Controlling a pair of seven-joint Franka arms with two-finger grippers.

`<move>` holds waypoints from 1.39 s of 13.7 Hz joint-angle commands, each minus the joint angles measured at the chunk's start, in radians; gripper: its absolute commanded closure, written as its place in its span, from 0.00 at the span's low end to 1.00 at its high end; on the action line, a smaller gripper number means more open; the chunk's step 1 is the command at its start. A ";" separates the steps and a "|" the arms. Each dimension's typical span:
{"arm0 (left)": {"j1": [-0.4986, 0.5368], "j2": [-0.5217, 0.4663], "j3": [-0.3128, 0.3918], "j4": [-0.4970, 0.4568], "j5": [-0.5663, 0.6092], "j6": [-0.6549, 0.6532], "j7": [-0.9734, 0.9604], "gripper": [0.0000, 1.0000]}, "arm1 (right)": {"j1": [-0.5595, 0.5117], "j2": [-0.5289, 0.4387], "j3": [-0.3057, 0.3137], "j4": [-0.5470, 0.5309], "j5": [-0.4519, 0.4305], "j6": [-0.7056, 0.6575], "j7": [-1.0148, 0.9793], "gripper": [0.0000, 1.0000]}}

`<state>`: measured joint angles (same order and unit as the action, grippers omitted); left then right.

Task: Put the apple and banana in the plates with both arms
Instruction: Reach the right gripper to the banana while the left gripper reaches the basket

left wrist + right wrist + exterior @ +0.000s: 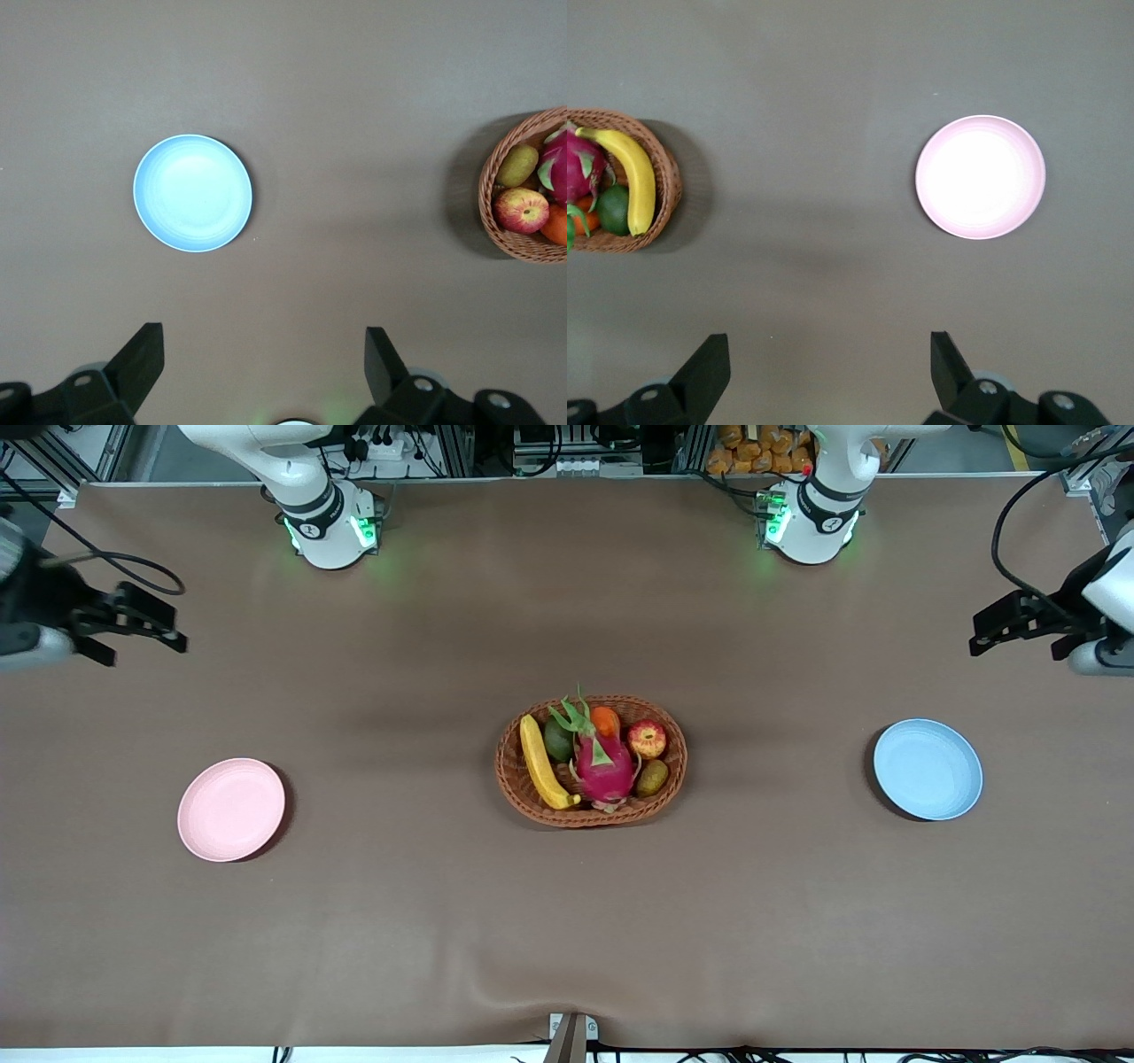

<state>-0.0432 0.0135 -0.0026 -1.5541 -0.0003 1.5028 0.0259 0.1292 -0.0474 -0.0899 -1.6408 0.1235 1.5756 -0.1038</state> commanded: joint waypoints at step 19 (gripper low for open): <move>-0.003 0.171 -0.186 -0.135 -0.145 0.251 0.048 0.00 | 0.564 0.547 -0.007 0.199 -0.004 0.562 -0.030 0.20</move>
<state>-0.0514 0.1931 -0.1873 -1.6803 -0.1260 1.7415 0.0468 0.6549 0.4261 -0.0833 -1.4975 0.1262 2.0708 -0.1233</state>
